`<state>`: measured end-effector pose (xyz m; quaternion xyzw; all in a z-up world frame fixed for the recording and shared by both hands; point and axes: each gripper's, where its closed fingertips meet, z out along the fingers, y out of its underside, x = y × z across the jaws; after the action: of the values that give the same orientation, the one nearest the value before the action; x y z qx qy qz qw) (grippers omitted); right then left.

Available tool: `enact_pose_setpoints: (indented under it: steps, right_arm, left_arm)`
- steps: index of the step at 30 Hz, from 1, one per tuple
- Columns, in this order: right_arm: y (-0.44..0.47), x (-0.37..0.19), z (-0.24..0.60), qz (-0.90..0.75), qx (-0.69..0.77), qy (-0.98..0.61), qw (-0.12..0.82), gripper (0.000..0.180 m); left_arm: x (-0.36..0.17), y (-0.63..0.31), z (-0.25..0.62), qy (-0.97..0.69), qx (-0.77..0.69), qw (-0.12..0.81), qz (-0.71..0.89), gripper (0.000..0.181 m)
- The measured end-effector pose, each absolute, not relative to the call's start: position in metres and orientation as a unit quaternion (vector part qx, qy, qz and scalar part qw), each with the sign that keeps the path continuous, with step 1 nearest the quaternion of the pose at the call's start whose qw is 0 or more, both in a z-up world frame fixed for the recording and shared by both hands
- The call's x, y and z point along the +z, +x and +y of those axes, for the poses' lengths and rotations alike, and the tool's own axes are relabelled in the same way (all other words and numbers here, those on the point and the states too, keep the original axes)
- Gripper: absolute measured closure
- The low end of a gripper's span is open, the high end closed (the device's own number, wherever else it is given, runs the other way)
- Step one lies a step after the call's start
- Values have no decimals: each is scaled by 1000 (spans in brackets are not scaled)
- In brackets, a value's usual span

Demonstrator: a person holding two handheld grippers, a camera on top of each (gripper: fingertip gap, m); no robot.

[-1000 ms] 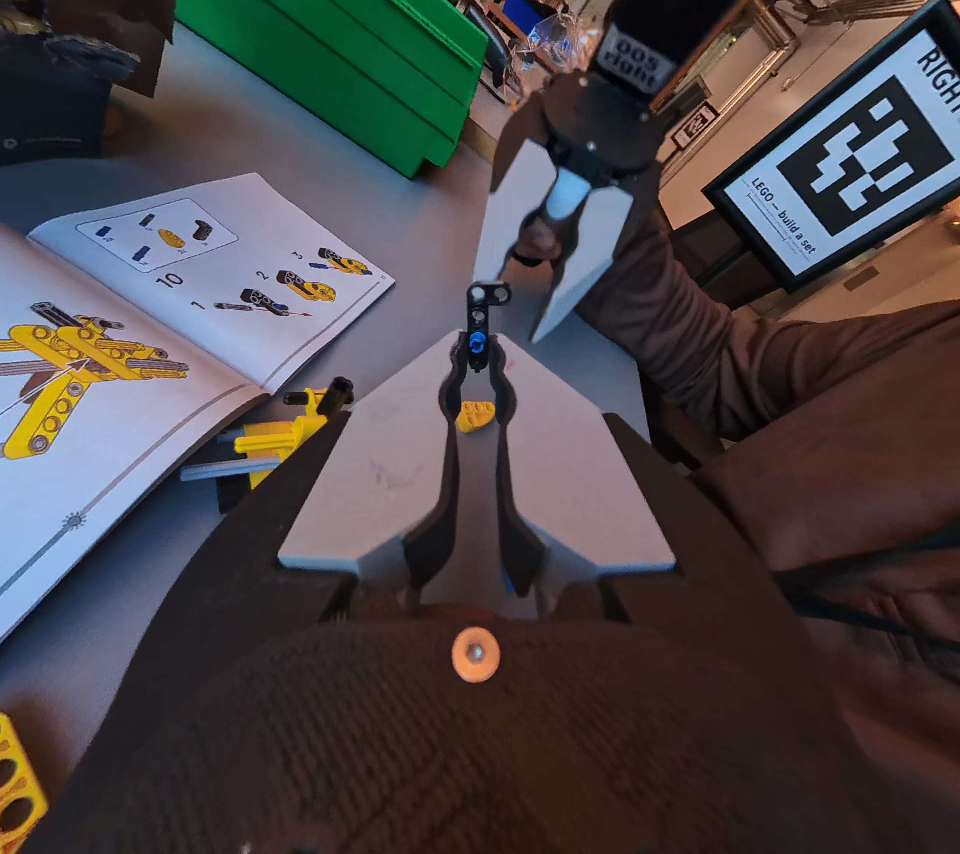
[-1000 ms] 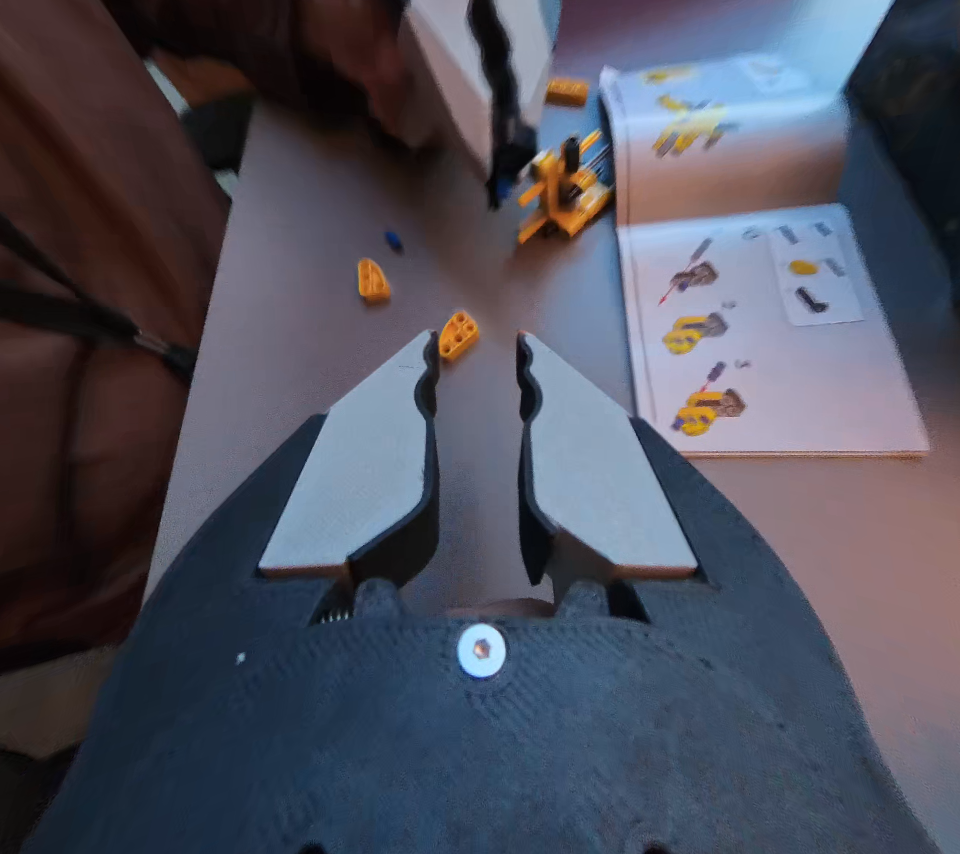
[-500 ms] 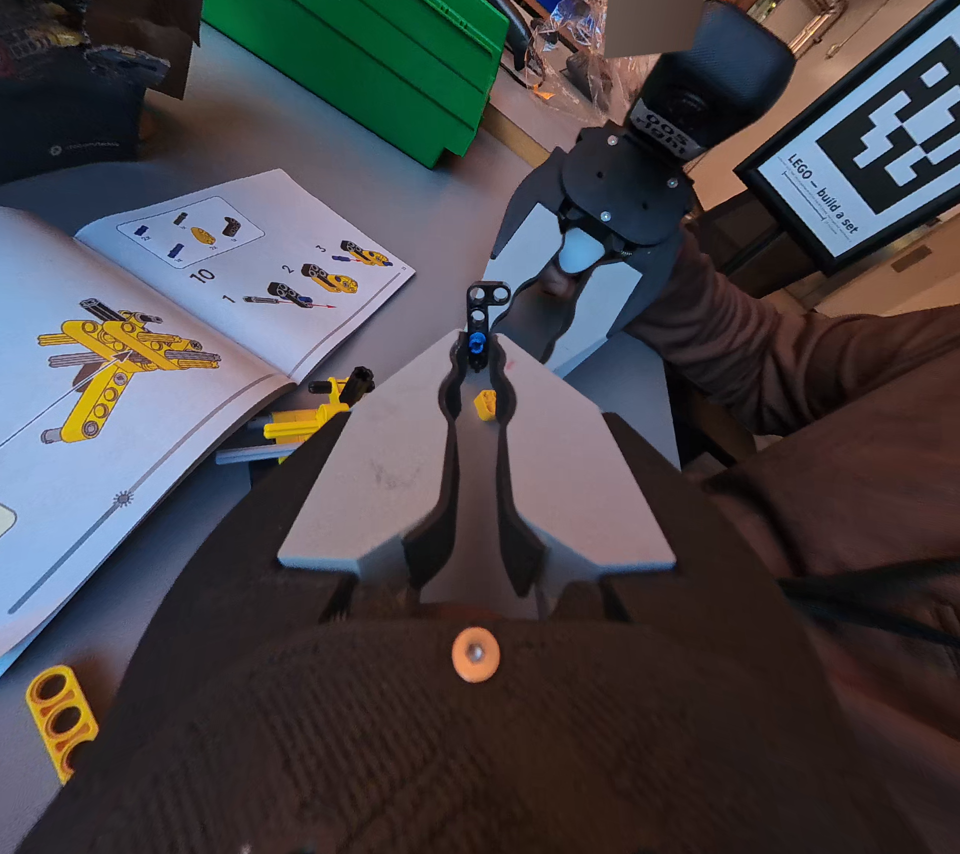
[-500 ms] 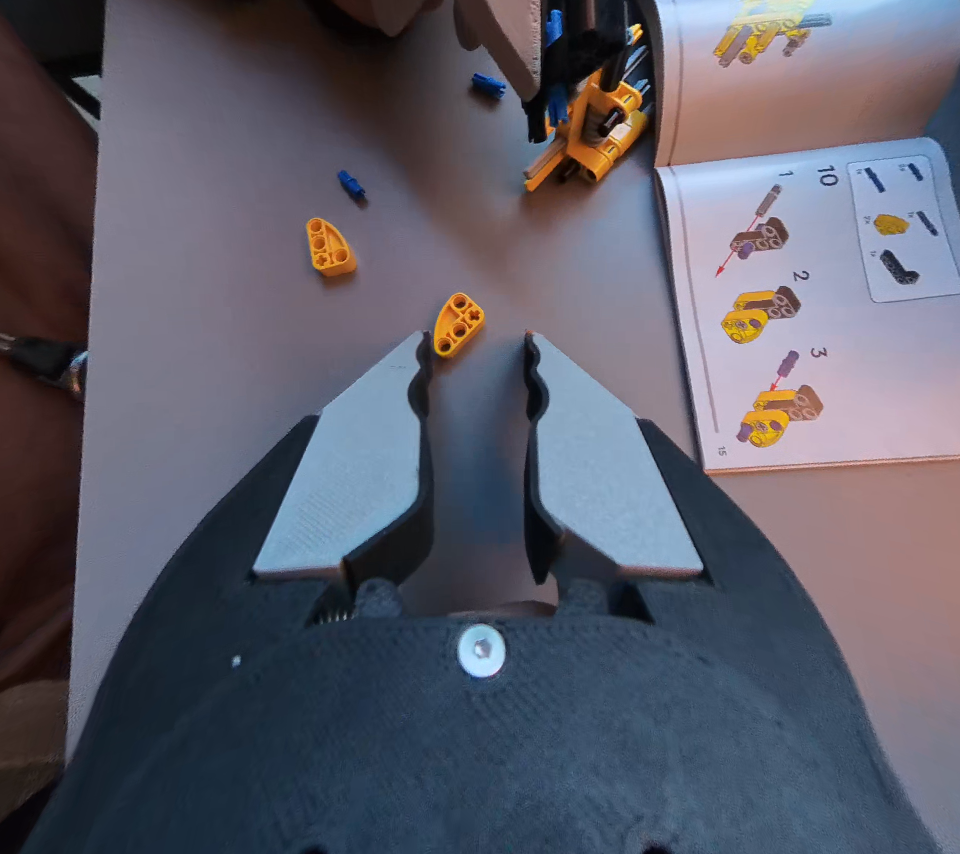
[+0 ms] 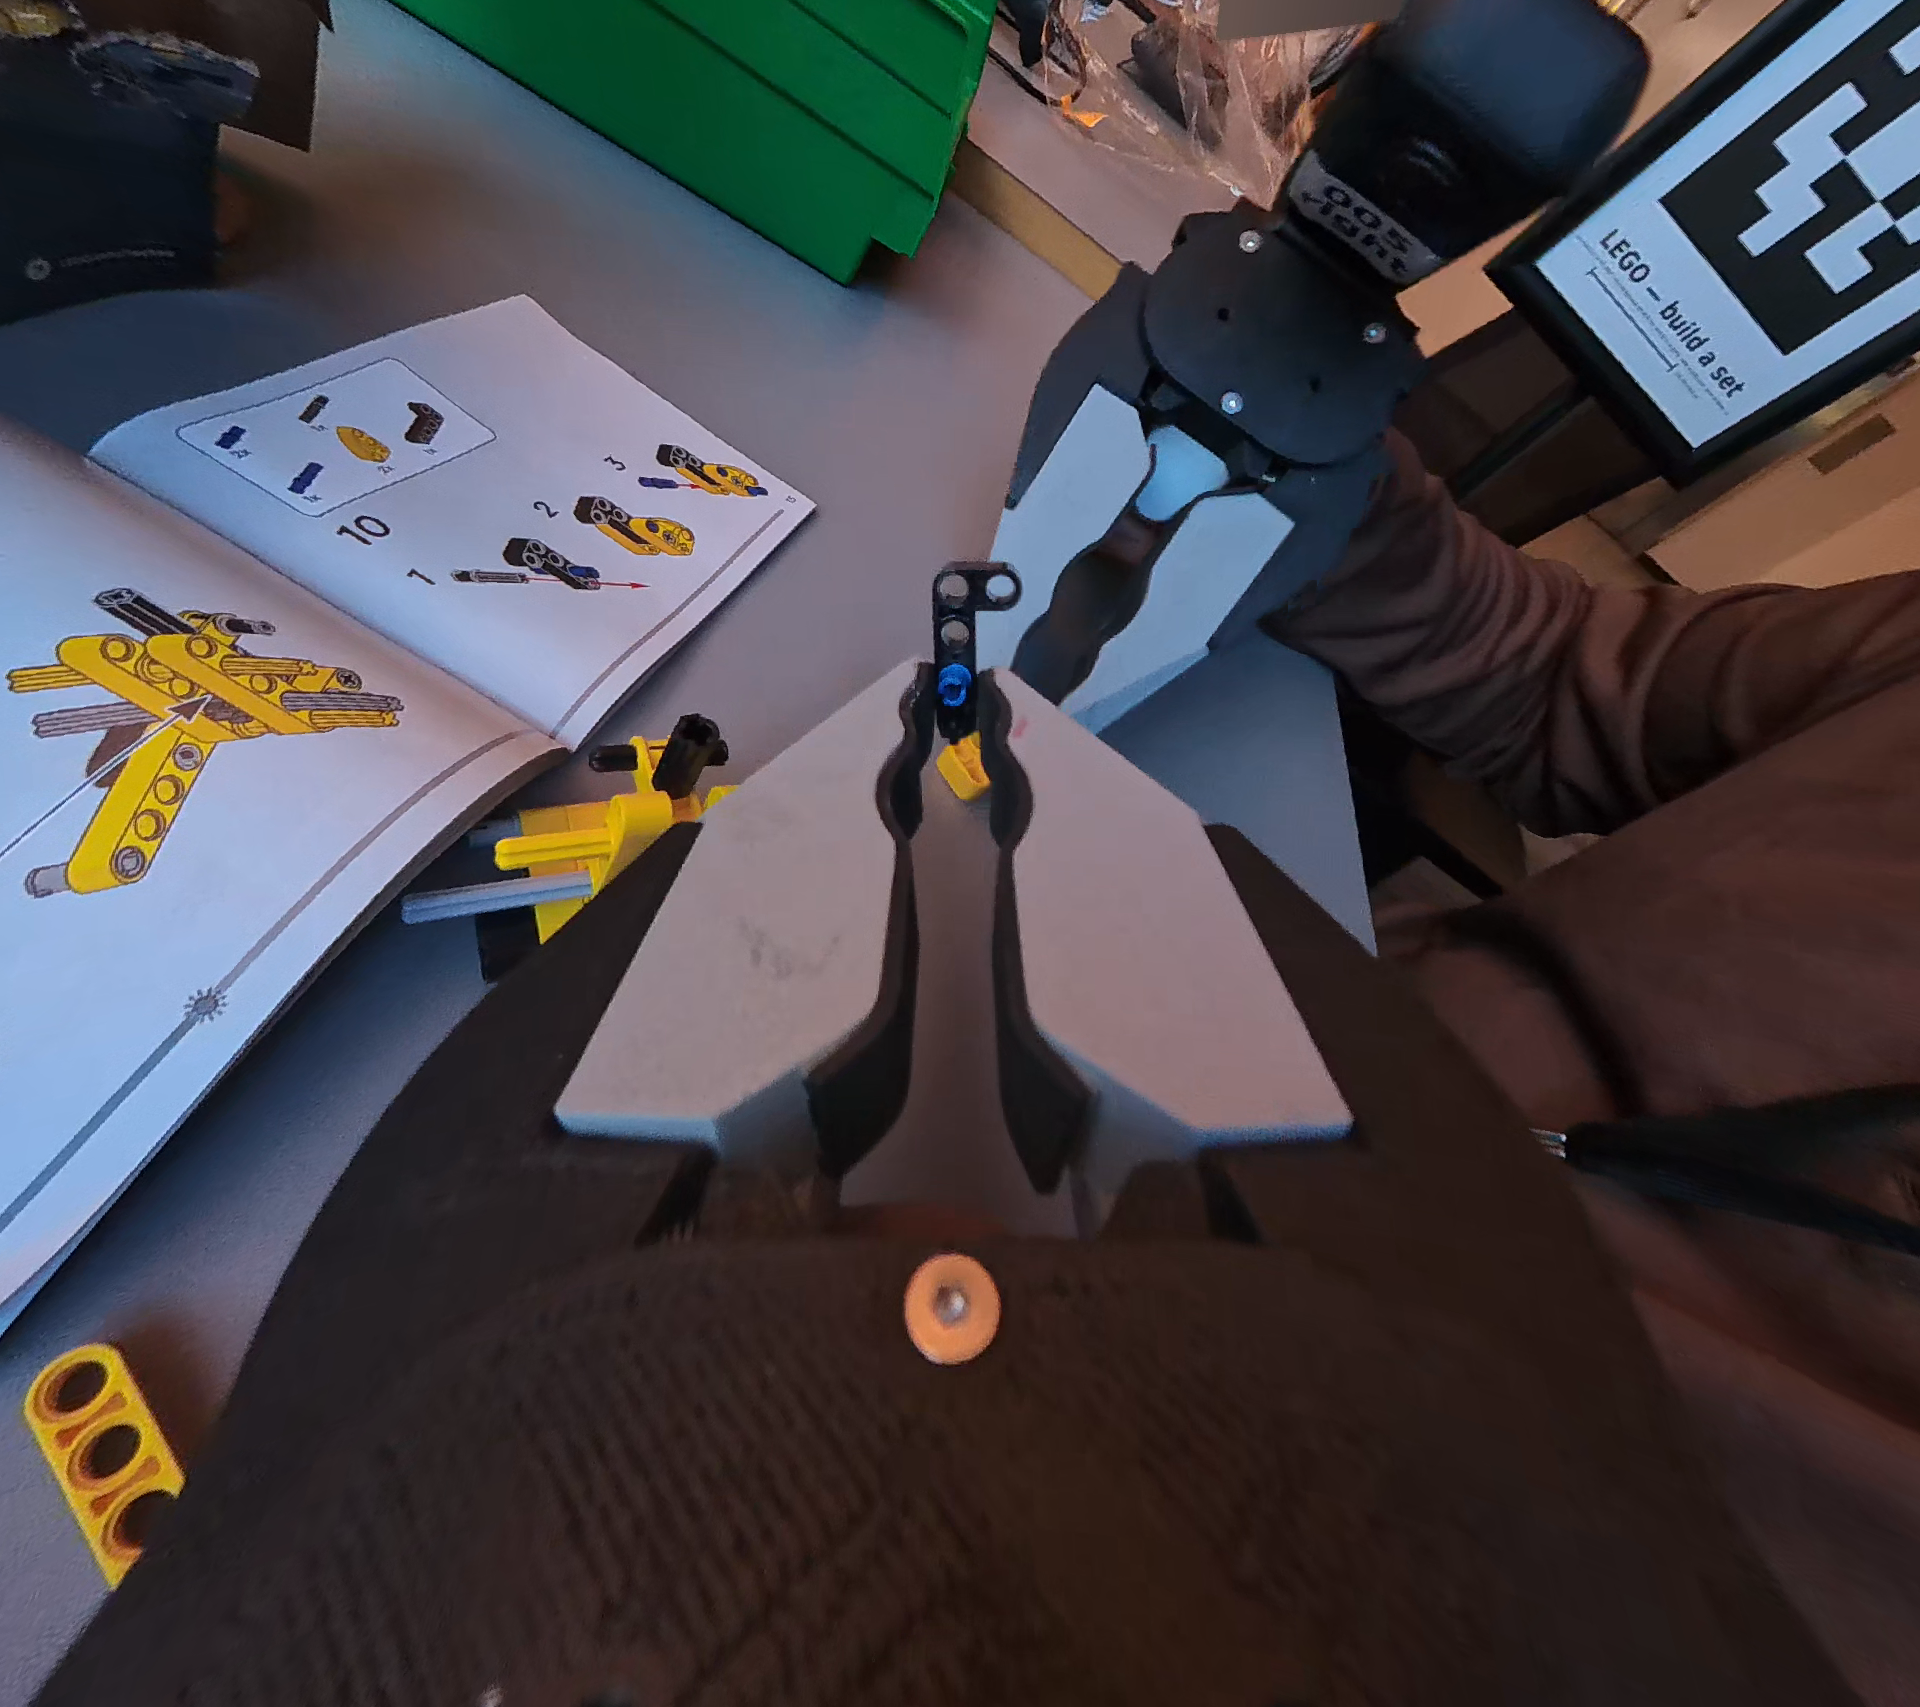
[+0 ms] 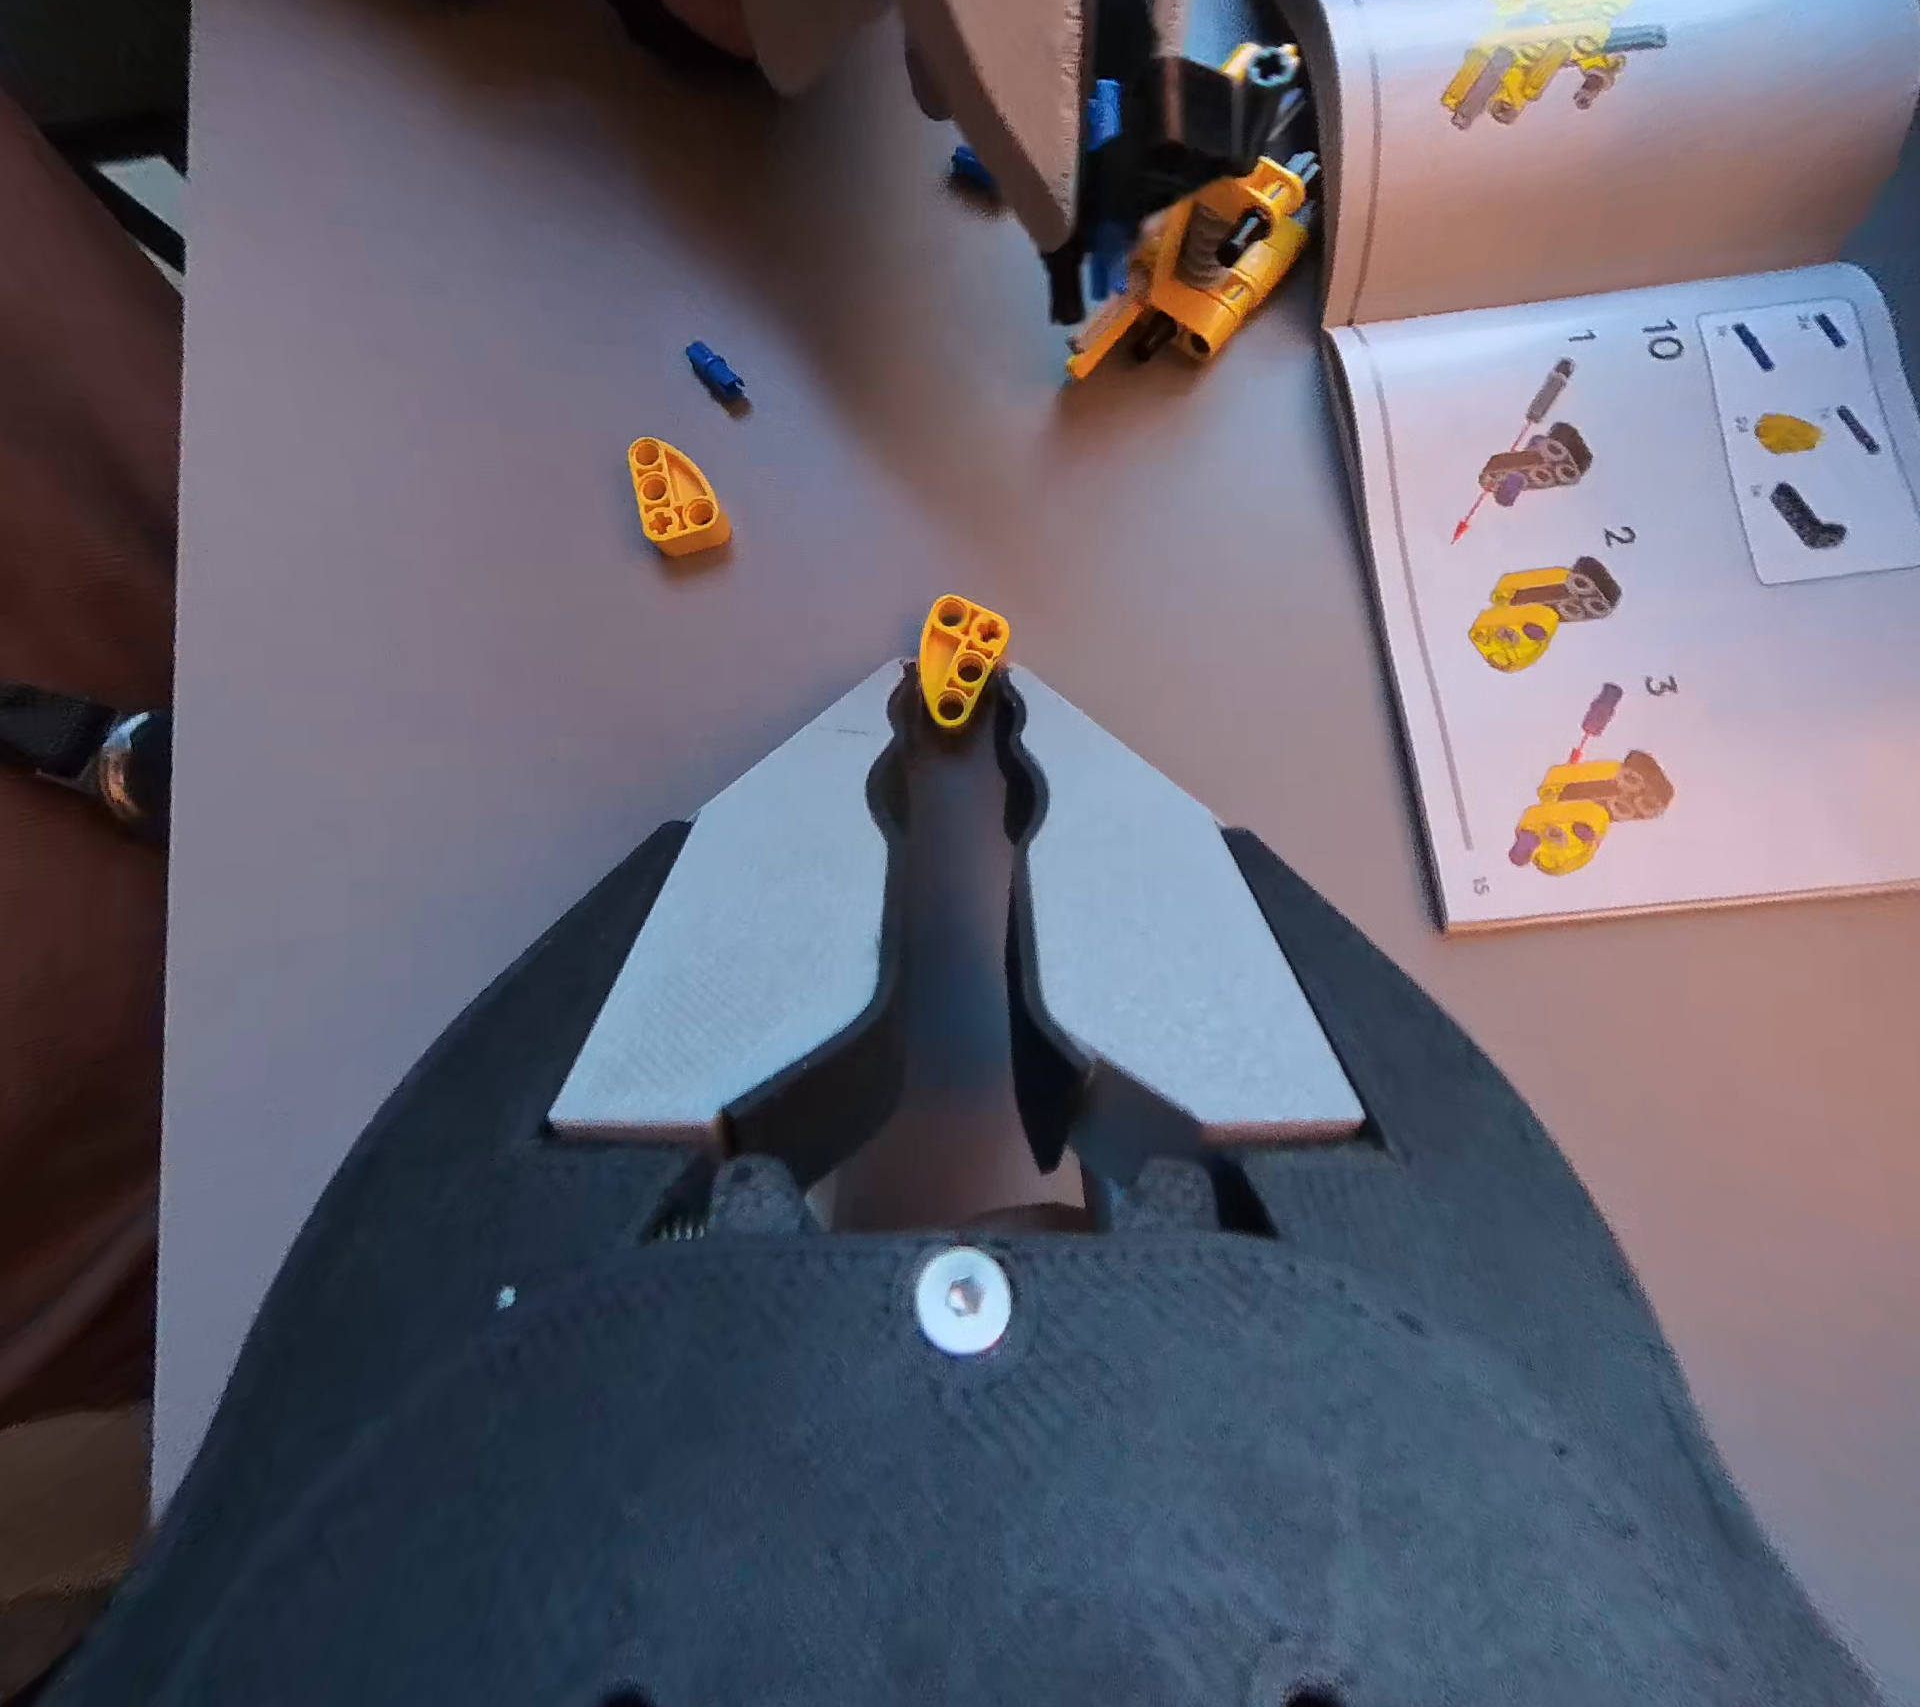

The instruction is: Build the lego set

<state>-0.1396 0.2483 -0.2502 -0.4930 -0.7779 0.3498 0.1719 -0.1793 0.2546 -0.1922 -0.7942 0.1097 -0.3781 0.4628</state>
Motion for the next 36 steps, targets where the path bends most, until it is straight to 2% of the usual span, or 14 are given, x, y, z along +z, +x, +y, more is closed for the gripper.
enact_pose_setpoints:
  steps: [16, 27, 32, 36]
  right_arm:
    - [-148, -218, 262, -701, 454, -509, 208, 169]
    - [-148, -222, 261, -712, 443, -503, 211, 169]
    - [-141, -227, 264, -718, 426, -518, 187, 169]
    - [-122, -239, 265, -749, 350, -553, 105, 169]
  left_arm:
    - [-193, -183, 257, -794, -388, 459, 92, 176]
    - [-189, -179, 254, -784, -400, 464, 104, 176]
    - [-189, -176, 253, -785, -390, 467, 119, 176]
    - [-188, -172, 252, -785, -373, 473, 144, 176]
